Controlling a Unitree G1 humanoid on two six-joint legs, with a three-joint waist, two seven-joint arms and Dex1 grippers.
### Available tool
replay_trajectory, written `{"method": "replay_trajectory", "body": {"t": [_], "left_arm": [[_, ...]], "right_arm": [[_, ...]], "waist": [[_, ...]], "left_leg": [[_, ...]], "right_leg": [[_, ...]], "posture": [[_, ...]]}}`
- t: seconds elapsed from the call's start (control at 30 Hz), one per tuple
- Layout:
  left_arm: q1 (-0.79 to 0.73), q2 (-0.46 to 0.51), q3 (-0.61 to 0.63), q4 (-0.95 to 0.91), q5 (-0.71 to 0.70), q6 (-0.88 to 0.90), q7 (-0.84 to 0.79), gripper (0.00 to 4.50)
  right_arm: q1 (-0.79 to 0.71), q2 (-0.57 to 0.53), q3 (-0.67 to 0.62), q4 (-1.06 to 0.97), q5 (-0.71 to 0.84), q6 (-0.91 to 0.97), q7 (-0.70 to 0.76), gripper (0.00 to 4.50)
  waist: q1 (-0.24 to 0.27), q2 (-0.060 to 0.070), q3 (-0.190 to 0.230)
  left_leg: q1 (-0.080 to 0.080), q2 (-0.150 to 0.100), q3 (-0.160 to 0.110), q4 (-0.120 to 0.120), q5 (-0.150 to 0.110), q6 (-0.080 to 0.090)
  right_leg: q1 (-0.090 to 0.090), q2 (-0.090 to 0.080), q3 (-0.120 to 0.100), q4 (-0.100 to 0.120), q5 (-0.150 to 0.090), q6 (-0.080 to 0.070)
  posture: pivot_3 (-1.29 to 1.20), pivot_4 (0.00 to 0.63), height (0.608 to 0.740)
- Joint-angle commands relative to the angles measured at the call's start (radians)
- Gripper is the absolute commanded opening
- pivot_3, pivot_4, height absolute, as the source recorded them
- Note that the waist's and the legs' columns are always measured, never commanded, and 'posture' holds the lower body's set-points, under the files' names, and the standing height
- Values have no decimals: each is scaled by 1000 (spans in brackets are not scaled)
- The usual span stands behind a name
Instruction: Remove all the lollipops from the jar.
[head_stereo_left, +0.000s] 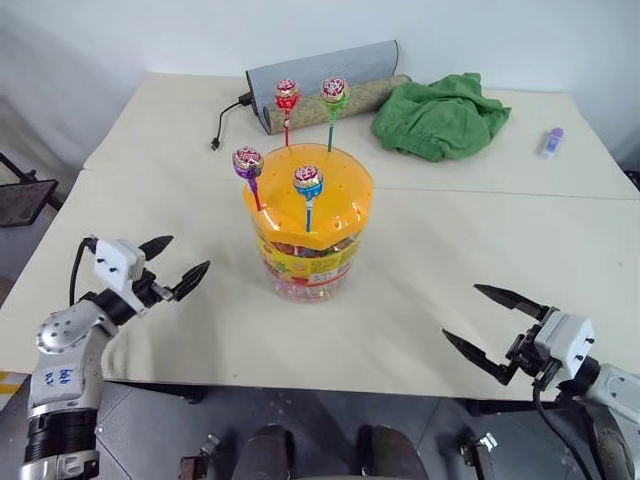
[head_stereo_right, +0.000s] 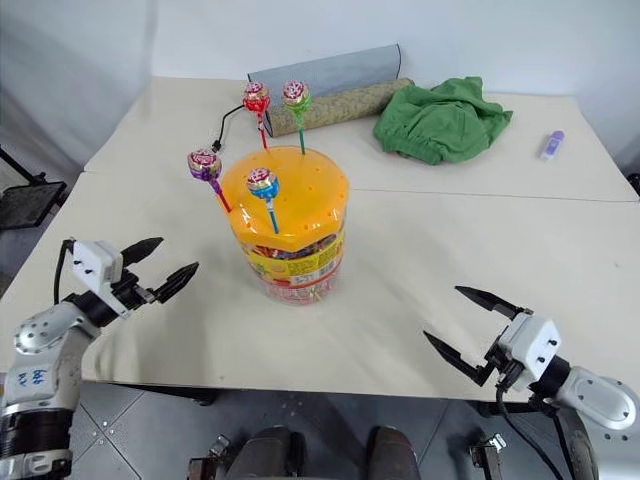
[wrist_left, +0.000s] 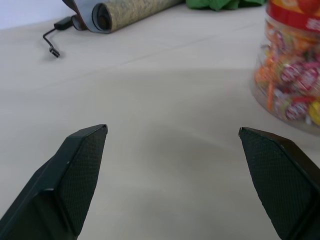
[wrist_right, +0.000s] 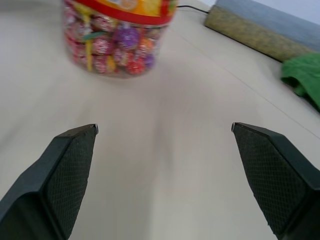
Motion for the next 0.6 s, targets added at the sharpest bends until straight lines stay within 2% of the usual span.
{"method": "replay_trajectory", "body": {"t": [0.03, 0.13, 0.23, 0.33, 0.43, 0.53, 0.6], "left_arm": [[16, 40, 11, -23, -22, 5, -51, 4480], [33, 72, 87, 9, -102, 64, -94, 4480], [90, 135, 196, 122, -199, 99, -228, 4480], [112, 169, 220, 172, -237, 132, -315, 4480], [83, 226, 247, 196, -309, 228, -411, 4480], [-15, 260, 284, 151, -414, 315, -449, 4480], [-60, 265, 258, 19, -495, 400, -471, 4480]], "right_arm": [[-8, -16, -15, -40, 23, 6, -4, 4500], [-60, -14, -19, -59, 81, 74, -35, 4500], [-179, -20, -17, -158, 247, 210, -95, 4500], [-241, -7, -18, -198, 319, 205, -62, 4500], [-307, -42, -29, -278, 405, 258, -65, 4500], [-348, -84, -27, -343, 454, 306, -65, 4500], [-366, -110, -41, -364, 489, 332, -59, 4500]], "waist": [[-3, 0, 0], [-10, 0, 0], [-27, 1, 0], [-26, 1, 0], [-4, 0, 1], [8, -3, 0], [8, -3, 0]], "left_leg": [[0, 0, 0, 0, 0, 0], [0, 3, 2, 0, 0, -1], [1, 5, 3, 0, 0, -1], [1, 6, 3, 0, -1, -2], [-1, 6, 2, 0, -1, -2], [-3, 6, 0, 2, -1, -1], [-3, 6, -1, 2, -1, -1]], "right_leg": [[0, 0, 0, 0, 0, 0], [-2, 2, 1, 0, 0, 0], [-3, 3, 2, 2, 0, -1], [-5, 4, 2, 3, -1, -2], [-4, 3, 1, 3, -1, -2], [-4, 3, 2, 3, -1, -2], [-3, 3, 1, 3, -1, -2]], "posture": [[0, 150, 740], [0, 150, 740], [0, 150, 740], [0, 150, 740], [0, 150, 740], [0, 150, 740], [0, 150, 740]]}}
